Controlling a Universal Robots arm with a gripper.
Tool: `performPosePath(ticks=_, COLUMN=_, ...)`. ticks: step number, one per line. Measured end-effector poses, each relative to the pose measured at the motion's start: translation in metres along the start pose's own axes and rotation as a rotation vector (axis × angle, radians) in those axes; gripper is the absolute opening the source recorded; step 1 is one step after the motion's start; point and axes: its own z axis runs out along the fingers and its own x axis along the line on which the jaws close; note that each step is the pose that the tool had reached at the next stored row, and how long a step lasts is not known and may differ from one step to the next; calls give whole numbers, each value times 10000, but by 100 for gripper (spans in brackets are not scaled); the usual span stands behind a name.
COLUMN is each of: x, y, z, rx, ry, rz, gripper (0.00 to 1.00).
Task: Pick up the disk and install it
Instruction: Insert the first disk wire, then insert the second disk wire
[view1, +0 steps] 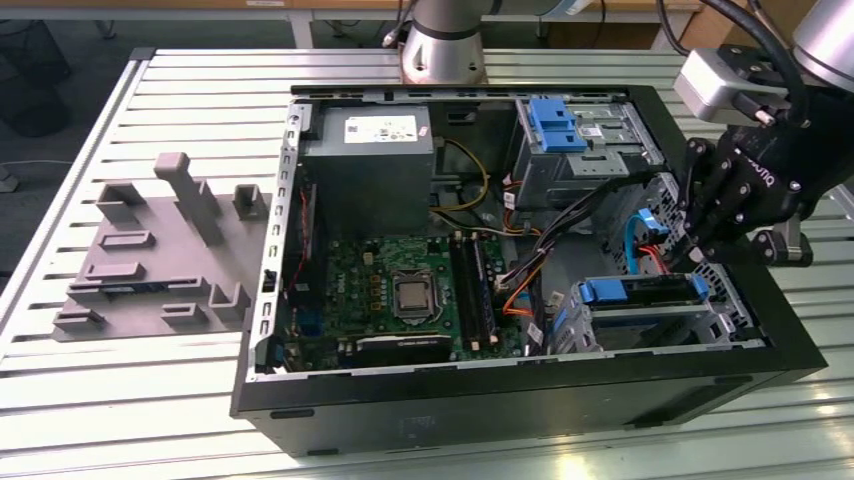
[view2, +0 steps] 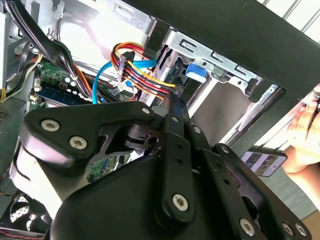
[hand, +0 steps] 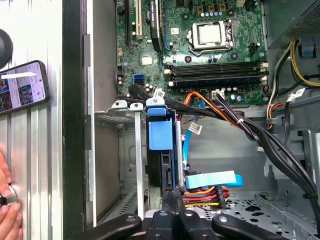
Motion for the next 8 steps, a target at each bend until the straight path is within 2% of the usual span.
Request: performPosePath(ticks=8, x=0, y=1, z=0, rx=-9, ry=0, rz=-1, gripper=11)
